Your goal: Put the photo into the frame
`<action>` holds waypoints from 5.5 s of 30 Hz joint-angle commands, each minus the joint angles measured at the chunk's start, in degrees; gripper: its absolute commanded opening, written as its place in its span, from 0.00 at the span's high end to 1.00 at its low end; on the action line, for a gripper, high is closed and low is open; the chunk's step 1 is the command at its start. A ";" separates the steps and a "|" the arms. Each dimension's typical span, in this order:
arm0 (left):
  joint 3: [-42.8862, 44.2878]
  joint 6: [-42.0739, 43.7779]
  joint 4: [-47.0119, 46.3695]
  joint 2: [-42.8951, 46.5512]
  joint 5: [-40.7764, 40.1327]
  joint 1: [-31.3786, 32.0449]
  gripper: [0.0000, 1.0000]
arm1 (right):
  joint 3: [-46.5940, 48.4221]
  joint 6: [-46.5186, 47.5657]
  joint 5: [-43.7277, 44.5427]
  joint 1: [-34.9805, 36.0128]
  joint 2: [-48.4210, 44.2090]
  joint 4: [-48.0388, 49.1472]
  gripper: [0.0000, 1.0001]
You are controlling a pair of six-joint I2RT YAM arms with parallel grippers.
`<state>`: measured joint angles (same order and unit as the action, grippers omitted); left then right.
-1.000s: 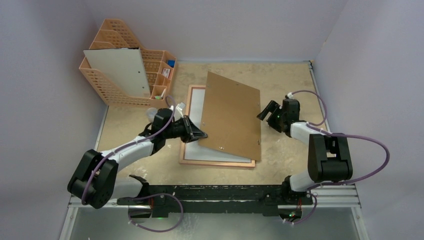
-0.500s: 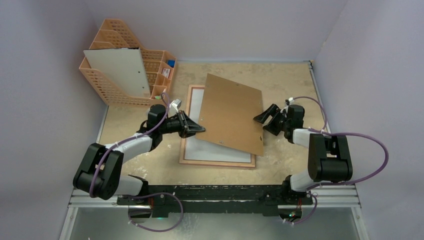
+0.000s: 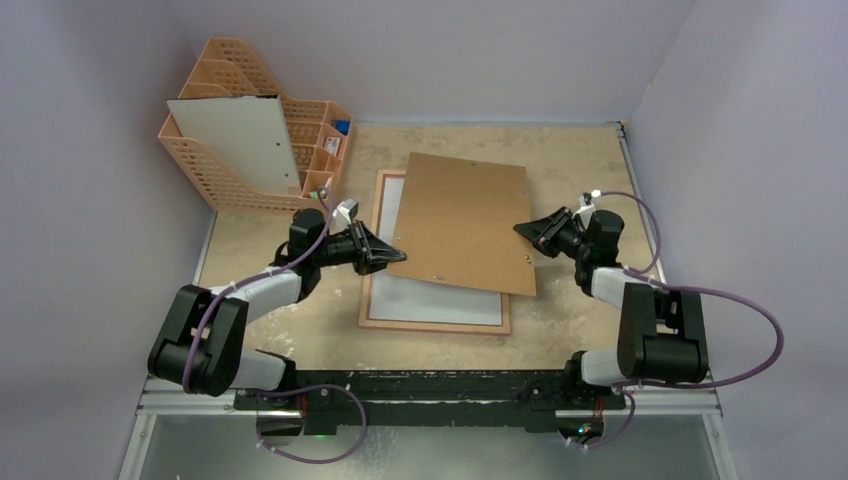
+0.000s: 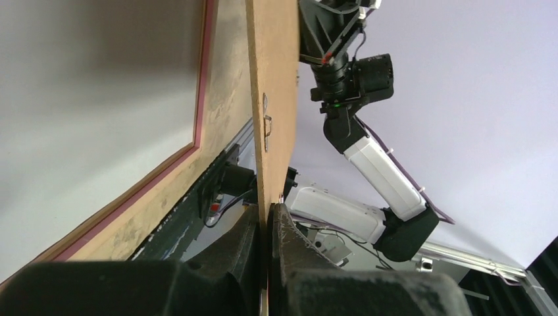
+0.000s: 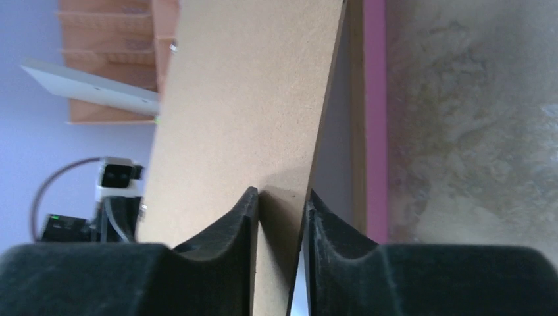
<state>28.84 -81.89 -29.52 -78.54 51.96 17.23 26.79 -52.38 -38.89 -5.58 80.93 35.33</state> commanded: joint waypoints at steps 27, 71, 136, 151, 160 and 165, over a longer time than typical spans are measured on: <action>18.07 42.77 49.43 0.16 -23.73 -7.12 0.39 | -2.31 -25.13 -11.79 0.49 -5.84 28.39 1.00; 5.54 34.88 30.40 -7.93 -35.36 -4.64 0.62 | 0.13 -14.28 -2.66 10.21 8.56 21.47 1.00; 9.67 39.91 35.88 -6.56 -39.57 -4.14 0.54 | 20.68 24.72 27.08 16.48 3.61 -39.47 0.47; 9.20 39.36 34.11 -8.87 -38.51 2.43 0.81 | 18.85 16.78 17.92 27.67 4.55 -27.47 0.56; 6.19 36.99 30.60 -7.36 -37.20 5.39 0.95 | 17.95 2.52 17.88 38.77 11.44 -19.40 0.74; 4.08 35.90 27.03 -7.74 -35.99 5.97 0.97 | 21.34 0.96 19.71 44.35 15.73 -20.63 0.61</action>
<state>35.64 -45.01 -2.31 -85.58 14.04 21.56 44.97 -47.53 -20.47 35.00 94.59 13.74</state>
